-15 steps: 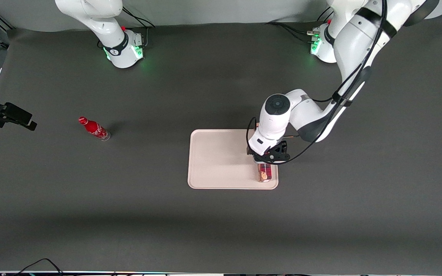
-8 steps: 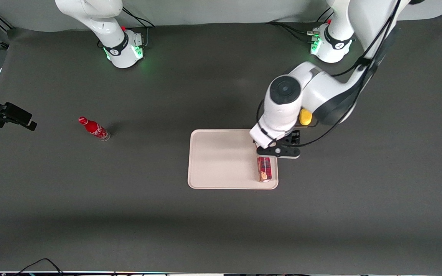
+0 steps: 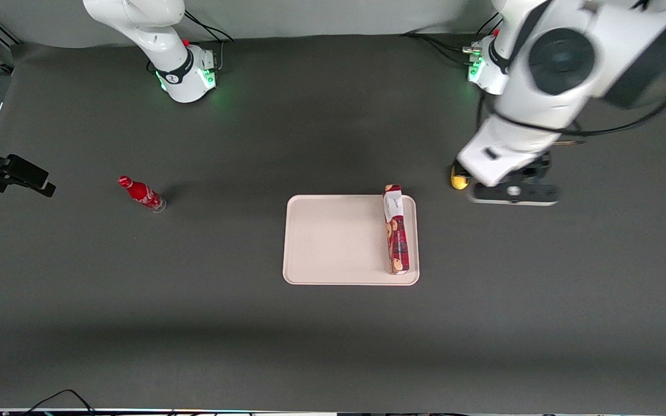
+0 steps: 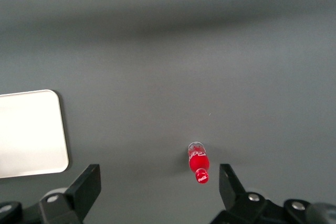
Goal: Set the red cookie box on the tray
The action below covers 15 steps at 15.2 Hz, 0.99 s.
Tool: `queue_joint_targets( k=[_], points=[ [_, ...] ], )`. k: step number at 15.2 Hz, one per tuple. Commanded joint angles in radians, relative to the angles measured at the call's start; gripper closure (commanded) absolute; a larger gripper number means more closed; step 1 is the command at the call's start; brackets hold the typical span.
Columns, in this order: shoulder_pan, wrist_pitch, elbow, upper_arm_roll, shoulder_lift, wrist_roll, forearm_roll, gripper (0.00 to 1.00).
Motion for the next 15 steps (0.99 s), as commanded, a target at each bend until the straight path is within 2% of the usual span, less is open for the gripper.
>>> queue_joint_targets(
  k=[1,5,7,9,12,15],
  points=[
    [-0.007,0.000,-0.059,0.172,-0.127,0.088,-0.125,0.00],
    [-0.010,0.120,-0.212,0.269,-0.219,0.151,-0.139,0.00],
    [-0.011,0.149,-0.285,0.336,-0.259,0.157,-0.189,0.00],
    [-0.011,0.233,-0.383,0.368,-0.314,0.210,-0.208,0.00],
    [-0.034,0.240,-0.383,0.379,-0.312,0.205,-0.208,0.00],
    [-0.150,0.232,-0.377,0.502,-0.309,0.205,-0.196,0.00]
  ],
)
